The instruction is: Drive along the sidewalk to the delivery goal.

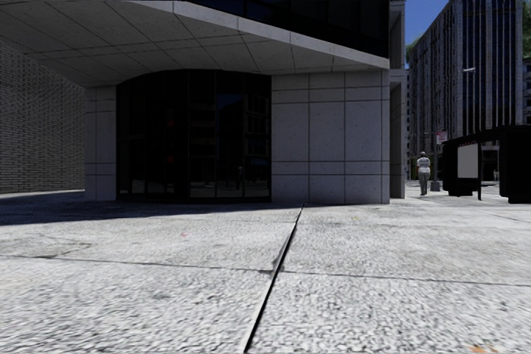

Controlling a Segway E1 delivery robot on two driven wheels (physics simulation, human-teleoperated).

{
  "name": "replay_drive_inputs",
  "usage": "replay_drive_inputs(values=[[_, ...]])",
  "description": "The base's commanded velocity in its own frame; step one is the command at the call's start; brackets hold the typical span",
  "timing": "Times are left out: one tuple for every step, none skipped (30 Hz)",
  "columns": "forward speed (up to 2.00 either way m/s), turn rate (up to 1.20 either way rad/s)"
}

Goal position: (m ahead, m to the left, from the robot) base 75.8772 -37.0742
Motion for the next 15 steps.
replay_drive_inputs(values=[[2.00, -0.51], [2.00, -0.51], [2.00, -0.51], [2.00, -0.51], [2.00, -0.51], [2.00, -0.51], [2.00, -0.51], [2.00, -0.51], [2.00, -0.51], [2.00, -0.51], [2.00, -0.51], [2.00, -0.51], [2.00, -0.51], [2.00, -0.51], [2.00, -0.51]])
